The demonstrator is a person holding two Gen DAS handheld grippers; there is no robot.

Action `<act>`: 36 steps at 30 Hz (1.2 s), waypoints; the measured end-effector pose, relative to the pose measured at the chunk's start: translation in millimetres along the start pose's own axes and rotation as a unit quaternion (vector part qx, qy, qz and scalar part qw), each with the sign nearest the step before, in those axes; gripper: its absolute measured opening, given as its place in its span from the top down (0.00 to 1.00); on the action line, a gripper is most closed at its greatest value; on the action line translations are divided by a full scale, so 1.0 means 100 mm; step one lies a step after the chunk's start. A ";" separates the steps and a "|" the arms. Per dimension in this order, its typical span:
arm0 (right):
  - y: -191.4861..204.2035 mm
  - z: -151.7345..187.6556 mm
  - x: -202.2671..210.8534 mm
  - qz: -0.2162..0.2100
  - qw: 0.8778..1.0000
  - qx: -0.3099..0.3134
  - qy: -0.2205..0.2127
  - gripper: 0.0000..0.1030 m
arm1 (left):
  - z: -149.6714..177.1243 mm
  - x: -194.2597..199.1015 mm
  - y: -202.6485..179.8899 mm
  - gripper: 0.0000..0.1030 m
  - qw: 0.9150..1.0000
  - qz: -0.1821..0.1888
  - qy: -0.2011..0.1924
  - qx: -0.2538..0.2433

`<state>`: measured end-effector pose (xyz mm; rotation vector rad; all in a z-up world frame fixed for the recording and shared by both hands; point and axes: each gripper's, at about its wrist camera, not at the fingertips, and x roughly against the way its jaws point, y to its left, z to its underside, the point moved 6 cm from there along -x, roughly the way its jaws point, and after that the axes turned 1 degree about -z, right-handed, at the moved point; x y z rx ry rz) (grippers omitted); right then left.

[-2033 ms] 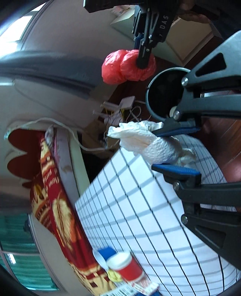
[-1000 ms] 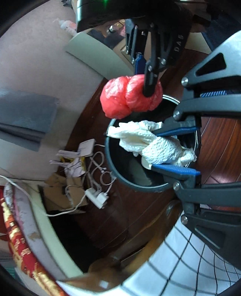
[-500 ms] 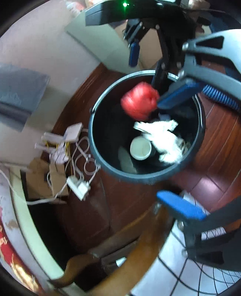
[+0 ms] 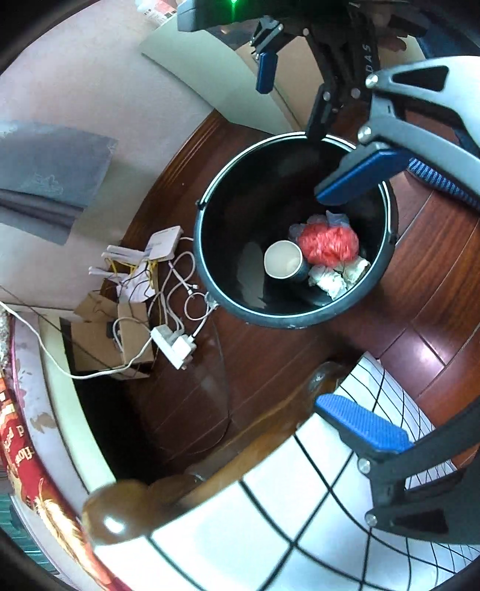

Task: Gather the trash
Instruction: 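Move both tools back toward the table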

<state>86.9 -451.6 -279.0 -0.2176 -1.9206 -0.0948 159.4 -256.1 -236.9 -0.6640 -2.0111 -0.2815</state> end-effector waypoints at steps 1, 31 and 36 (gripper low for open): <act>0.01 0.00 0.05 -0.002 1.000 -0.001 -0.004 0.00 | 0.00 0.03 0.01 0.00 1.000 -0.001 -0.002 0.000; 0.69 -0.19 1.27 -0.023 0.993 0.029 -0.108 0.00 | 0.05 1.12 0.39 0.00 0.995 -0.051 -0.082 0.031; 0.95 -0.30 1.44 -0.035 0.988 0.047 -0.140 0.00 | 0.13 1.36 0.65 0.00 0.991 -0.078 -0.094 0.054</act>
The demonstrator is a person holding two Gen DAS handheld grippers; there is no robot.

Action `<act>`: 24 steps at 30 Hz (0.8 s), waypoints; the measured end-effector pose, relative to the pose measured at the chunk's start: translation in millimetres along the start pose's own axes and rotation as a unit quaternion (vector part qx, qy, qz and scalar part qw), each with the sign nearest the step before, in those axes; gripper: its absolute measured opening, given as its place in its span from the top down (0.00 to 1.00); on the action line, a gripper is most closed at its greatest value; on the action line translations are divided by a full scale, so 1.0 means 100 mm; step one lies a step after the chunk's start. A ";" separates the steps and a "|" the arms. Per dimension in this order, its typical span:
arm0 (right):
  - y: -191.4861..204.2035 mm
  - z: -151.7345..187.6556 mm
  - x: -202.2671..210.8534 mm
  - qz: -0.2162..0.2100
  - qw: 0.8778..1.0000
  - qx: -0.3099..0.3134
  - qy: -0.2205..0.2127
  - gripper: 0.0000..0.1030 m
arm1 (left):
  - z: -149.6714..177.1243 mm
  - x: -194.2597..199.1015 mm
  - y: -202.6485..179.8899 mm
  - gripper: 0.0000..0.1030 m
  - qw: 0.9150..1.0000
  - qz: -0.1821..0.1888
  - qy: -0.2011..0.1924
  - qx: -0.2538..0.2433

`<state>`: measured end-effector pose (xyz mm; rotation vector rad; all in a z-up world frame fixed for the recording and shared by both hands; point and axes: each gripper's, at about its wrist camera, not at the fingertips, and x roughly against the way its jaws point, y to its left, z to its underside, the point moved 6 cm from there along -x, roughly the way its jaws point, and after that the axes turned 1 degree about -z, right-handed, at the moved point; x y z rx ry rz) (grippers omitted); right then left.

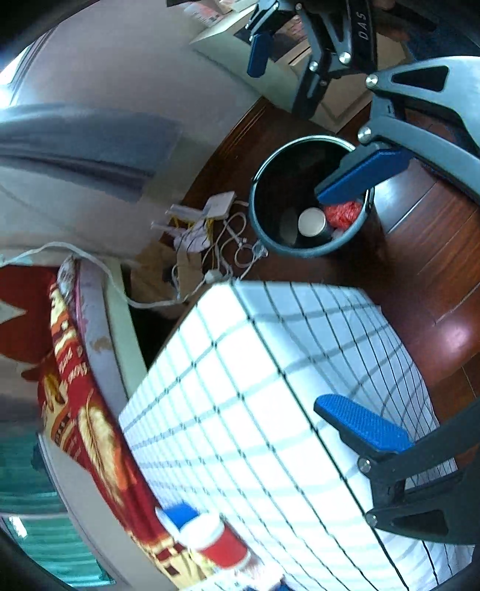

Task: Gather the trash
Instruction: 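Move both tools back toward the table, then grasp the white snack bag with left tool while right tool grasps the red paper cup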

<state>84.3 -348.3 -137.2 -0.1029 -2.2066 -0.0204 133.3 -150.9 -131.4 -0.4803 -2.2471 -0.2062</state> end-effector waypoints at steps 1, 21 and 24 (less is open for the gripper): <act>0.07 -0.05 0.02 -0.005 1.000 0.004 -0.006 0.00 | 0.00 0.03 0.04 0.00 1.000 -0.005 -0.002 0.003; 2.34 -1.09 -0.32 -0.133 0.981 0.132 -0.052 0.00 | 0.41 0.62 2.51 0.16 0.973 -0.158 -0.045 0.161; 2.78 -1.30 -0.42 -0.156 0.974 0.155 -0.061 0.00 | 0.43 0.61 2.88 0.16 0.968 -0.173 -0.047 0.175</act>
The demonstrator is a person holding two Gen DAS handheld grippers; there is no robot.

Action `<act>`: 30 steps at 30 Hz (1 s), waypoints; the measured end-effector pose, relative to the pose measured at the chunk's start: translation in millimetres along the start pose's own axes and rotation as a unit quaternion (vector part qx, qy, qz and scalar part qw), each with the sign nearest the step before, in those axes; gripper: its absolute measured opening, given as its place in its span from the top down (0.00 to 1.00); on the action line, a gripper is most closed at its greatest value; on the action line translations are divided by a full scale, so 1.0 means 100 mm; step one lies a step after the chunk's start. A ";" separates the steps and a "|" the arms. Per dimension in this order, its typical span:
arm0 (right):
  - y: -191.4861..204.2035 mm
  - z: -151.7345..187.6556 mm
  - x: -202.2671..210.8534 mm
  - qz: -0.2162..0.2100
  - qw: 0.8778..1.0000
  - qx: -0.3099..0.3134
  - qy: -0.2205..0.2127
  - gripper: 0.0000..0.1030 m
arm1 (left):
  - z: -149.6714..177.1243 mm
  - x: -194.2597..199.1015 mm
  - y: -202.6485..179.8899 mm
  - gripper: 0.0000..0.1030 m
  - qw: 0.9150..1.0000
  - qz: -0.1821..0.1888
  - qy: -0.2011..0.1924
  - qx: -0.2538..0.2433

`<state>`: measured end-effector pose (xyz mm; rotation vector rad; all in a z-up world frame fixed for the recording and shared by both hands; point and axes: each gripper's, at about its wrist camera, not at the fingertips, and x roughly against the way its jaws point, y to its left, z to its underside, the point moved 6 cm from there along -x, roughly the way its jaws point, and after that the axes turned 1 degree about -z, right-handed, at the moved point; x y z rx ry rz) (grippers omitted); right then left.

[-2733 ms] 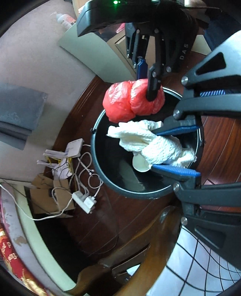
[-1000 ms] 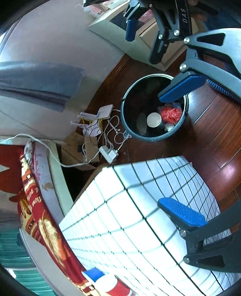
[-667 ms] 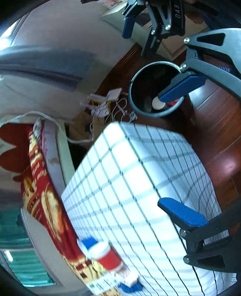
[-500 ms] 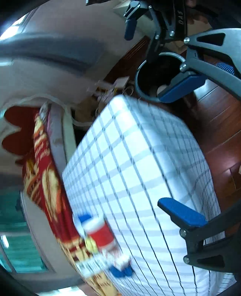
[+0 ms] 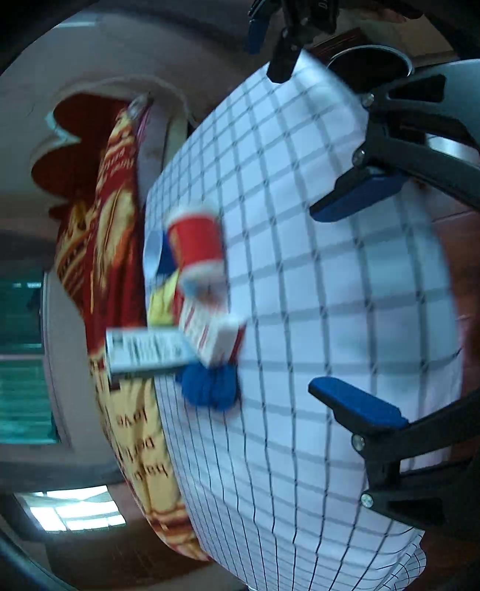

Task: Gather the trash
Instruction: 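Grasp the white snack bag with left tool while right tool grasps the red paper cup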

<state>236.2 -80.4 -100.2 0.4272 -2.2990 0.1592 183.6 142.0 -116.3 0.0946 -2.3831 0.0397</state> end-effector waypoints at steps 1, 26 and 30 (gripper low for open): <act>0.10 -0.10 -0.10 -0.007 1.000 0.009 -0.003 0.01 | -0.03 -0.02 0.06 0.18 1.000 -0.001 -0.001 0.000; 0.59 -0.78 -1.22 -0.143 0.989 0.023 0.019 0.79 | -0.61 -0.80 0.11 0.30 0.997 0.071 -0.003 -0.043; 0.53 -0.75 -1.17 -0.139 0.990 0.013 0.013 0.79 | -0.64 -0.78 0.08 0.30 0.998 0.029 -0.016 -0.055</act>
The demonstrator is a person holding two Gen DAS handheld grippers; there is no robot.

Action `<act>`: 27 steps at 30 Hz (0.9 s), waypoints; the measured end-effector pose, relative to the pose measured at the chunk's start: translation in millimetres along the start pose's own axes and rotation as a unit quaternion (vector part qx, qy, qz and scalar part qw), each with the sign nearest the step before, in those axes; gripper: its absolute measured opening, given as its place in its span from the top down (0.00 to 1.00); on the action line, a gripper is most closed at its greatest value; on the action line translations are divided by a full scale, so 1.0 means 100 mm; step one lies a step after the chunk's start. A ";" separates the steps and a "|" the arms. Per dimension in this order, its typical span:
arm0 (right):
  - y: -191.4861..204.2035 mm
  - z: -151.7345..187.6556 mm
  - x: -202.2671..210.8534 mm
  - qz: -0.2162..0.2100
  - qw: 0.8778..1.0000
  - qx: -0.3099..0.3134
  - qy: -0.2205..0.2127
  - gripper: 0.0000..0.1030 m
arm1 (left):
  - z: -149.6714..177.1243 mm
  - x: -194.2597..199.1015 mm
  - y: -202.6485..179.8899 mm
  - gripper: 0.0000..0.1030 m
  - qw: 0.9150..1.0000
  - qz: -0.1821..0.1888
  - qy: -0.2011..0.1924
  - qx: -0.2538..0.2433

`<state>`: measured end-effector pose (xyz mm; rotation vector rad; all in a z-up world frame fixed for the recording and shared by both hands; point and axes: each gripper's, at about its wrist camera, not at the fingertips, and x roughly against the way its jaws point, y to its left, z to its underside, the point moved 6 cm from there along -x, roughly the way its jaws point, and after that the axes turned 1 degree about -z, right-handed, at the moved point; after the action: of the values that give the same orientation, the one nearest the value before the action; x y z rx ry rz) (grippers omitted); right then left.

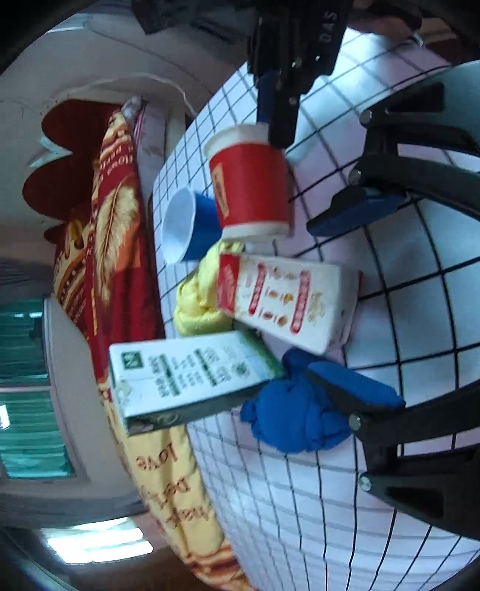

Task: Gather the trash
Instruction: 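Grasp the white snack bag with left tool while right tool grasps the red paper cup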

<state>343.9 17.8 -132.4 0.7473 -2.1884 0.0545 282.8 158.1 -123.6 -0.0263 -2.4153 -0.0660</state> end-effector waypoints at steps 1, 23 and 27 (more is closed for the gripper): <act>0.00 -0.02 -0.04 -0.002 1.000 -0.001 0.005 0.79 | -0.02 -0.01 0.03 0.30 1.000 -0.002 -0.001 0.003; -0.01 0.14 0.48 0.068 0.997 0.034 -0.034 0.97 | 0.05 0.33 -0.20 0.50 1.000 0.010 -0.015 -0.004; -0.05 0.28 0.82 0.093 0.994 0.037 -0.043 0.97 | 0.08 0.55 -0.36 0.50 1.000 0.017 -0.025 -0.003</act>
<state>286.3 -34.8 -94.2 0.5948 -2.3443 0.2017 235.4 122.3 -94.5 -0.0719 -2.4632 -0.0584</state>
